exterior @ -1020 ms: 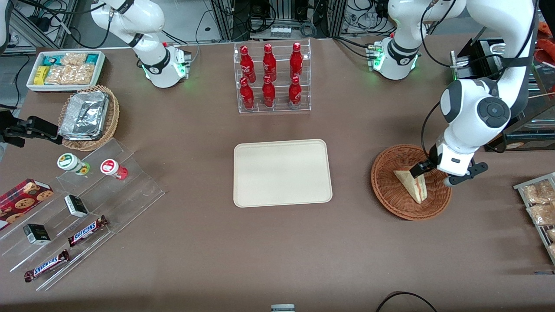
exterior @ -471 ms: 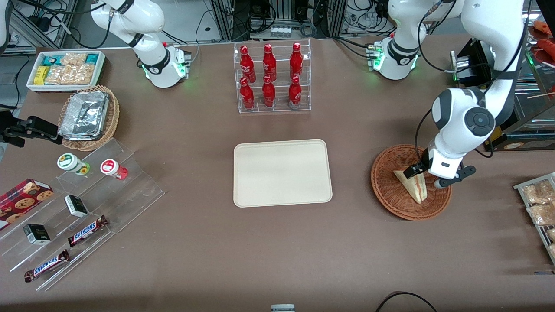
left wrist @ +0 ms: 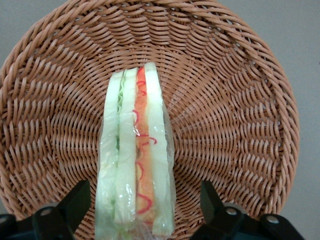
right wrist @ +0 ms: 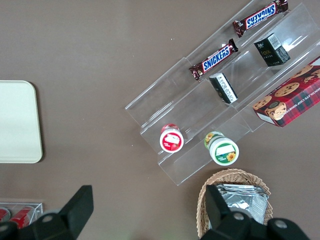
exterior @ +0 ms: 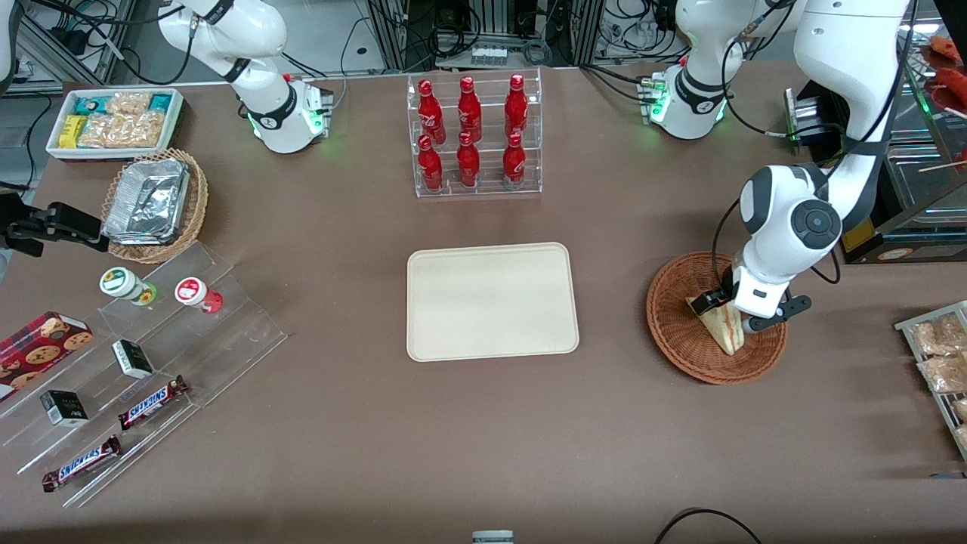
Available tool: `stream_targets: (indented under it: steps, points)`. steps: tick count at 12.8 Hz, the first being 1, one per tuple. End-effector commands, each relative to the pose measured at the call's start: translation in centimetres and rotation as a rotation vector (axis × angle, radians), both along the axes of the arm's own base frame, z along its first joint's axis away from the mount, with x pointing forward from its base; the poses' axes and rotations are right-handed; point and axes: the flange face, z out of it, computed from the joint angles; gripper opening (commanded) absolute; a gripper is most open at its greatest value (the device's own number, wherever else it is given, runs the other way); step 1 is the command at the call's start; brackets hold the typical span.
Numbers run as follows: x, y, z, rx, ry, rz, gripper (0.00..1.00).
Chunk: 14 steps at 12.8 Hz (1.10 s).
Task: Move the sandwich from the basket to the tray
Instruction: 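Lower the open left gripper around the packaged sandwich, then close the left gripper on the sandwich and lift it from the basket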
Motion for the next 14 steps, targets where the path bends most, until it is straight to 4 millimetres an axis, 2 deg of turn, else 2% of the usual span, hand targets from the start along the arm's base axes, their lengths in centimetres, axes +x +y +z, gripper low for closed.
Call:
stream_targets:
  steps: [1,2,5,7,11,14]
  points:
    - [0.2,-0.2,0.6,0.006,-0.013,-0.012,0.12]
    - [0.3,-0.2,1.0,0.014,-0.018,-0.026,0.00]
    - [1.1,-0.1,4.1,0.074,0.044,-0.071,0.00]
    - [2.6,-0.9,8.0,0.088,0.084,-0.070,0.00]
    - [4.6,-7.0,14.8,0.096,0.104,-0.138,0.00]
    - [5.2,-14.3,17.5,0.046,0.047,-0.210,0.00]
